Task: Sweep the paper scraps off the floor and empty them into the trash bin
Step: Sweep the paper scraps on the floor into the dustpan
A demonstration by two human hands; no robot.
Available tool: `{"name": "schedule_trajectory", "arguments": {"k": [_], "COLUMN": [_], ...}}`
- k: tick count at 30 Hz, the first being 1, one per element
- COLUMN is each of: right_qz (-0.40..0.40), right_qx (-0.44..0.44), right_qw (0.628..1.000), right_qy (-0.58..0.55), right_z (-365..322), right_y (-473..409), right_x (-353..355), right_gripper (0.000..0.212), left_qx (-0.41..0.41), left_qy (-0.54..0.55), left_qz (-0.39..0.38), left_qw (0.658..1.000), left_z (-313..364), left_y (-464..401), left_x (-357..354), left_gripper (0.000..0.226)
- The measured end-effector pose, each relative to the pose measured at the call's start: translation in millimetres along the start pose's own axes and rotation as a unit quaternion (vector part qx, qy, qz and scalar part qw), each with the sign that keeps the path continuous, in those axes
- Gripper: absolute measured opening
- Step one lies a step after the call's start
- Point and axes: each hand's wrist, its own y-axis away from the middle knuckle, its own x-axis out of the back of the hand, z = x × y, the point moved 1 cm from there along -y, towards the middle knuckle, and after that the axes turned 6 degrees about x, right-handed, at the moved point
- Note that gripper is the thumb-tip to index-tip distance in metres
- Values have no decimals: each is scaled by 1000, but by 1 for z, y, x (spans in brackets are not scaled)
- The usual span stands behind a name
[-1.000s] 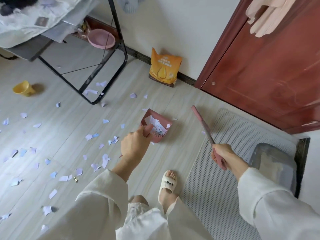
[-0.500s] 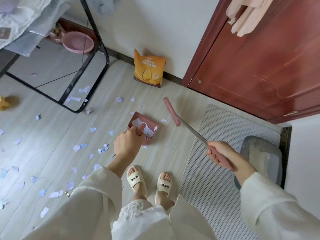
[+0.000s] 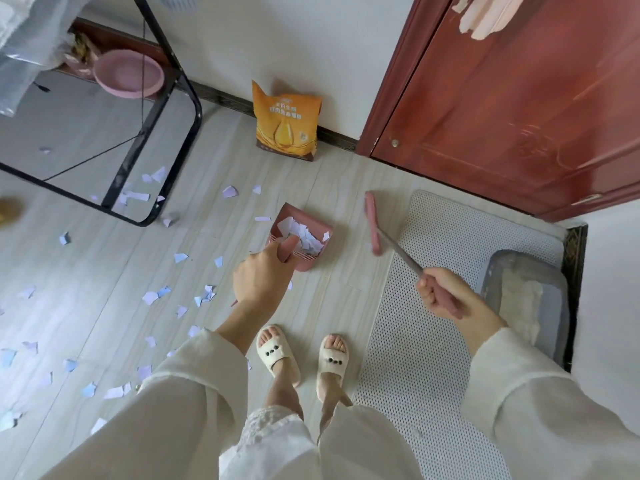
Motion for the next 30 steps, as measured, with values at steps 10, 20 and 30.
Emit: {"name": "schedule_trajectory", "arguments": {"k": [10, 20, 30], "right_qz": [61, 22, -120], "right_qx": [20, 36, -22], "right_qw": [994, 964, 928], "right_qy": [91, 262, 352], "right_z": [-21, 5, 24], "right_y": [3, -8, 25], "right_x": [12, -113, -240], "right_gripper": [25, 22, 34], "left_qx": [7, 72, 159], "left_qy": [10, 33, 35], "left_qz": [-10, 36, 94], "left_qw": [1000, 996, 982], "left_z": [2, -58, -169], "left_y": [-8, -24, -22], "left_x": [0, 36, 94], "left_gripper": [38, 35, 40]}}
